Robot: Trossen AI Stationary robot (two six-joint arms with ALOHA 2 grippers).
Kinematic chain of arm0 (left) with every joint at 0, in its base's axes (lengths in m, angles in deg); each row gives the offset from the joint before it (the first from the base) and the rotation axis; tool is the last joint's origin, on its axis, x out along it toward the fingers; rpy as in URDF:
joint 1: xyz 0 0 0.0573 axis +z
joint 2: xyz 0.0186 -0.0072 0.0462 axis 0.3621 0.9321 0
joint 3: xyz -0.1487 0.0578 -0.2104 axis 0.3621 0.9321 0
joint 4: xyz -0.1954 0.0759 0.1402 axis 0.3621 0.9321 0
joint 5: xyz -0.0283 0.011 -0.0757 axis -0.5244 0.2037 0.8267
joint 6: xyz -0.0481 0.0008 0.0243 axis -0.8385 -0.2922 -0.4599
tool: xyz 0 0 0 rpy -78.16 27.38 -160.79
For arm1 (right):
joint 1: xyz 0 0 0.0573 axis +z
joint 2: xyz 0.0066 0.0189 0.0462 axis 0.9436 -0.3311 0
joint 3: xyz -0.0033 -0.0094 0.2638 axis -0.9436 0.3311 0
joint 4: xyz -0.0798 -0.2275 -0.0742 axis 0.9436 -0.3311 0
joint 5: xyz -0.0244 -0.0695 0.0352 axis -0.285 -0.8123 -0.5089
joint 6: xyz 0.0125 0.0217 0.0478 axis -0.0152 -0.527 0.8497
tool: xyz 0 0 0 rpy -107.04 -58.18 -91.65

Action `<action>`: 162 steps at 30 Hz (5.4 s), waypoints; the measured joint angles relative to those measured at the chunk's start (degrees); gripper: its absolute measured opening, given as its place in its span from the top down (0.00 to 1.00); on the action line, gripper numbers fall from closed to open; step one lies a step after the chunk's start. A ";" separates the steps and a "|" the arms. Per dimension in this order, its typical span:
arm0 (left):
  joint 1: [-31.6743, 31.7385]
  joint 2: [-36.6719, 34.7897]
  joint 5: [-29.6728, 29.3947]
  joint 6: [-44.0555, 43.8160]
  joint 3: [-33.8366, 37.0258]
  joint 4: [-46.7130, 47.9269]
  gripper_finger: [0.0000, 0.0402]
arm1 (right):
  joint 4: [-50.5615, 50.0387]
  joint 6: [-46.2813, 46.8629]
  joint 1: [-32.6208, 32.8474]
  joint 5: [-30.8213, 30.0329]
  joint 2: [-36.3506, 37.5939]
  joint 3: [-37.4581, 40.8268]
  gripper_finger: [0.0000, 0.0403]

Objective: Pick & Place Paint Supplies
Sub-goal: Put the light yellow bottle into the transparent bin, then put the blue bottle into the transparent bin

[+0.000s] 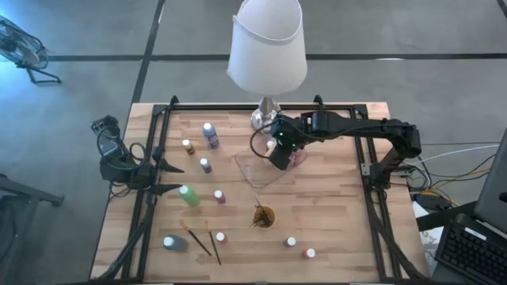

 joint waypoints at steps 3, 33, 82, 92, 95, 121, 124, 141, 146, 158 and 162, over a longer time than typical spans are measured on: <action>0.01 0.00 0.00 0.00 0.00 0.01 0.46 | -0.27 -0.11 -0.54 0.04 -0.60 0.00 0.70; 0.00 0.02 0.02 0.00 0.02 0.03 0.46 | -4.10 -2.93 -3.43 1.42 -7.17 -0.07 0.71; 0.01 0.02 0.02 0.00 0.01 0.03 0.46 | -3.93 -1.65 -2.26 -5.26 -0.88 0.00 0.52; 0.00 0.02 0.01 0.00 0.01 0.03 0.46 | -4.15 -0.06 1.40 -5.25 4.40 -0.04 0.58; 0.00 0.02 0.01 0.00 0.00 0.02 0.46 | -4.15 1.40 3.53 -6.27 7.18 -0.04 0.60; 0.02 0.02 0.02 0.00 0.00 0.05 0.46 | -4.39 15.23 29.17 -11.28 15.07 -0.09 0.89; 0.00 0.00 0.00 0.00 0.00 0.04 0.46 | -4.68 15.15 31.86 -11.65 15.05 -0.09 0.92; 0.02 0.00 0.00 0.00 0.00 0.02 0.46 | -4.87 7.36 39.01 -28.99 16.91 9.29 0.98; 0.02 0.00 0.00 0.00 0.00 0.02 0.46 | 1.92 9.95 39.10 -21.50 19.56 20.58 0.98; 0.01 0.00 -0.01 5.10 0.00 -0.60 0.46 | 22.03 13.17 39.04 -19.41 44.22 47.18 0.98; 0.00 -0.02 -0.16 8.84 0.00 -2.34 0.46 | 30.81 -0.13 39.03 -19.64 52.81 52.68 0.98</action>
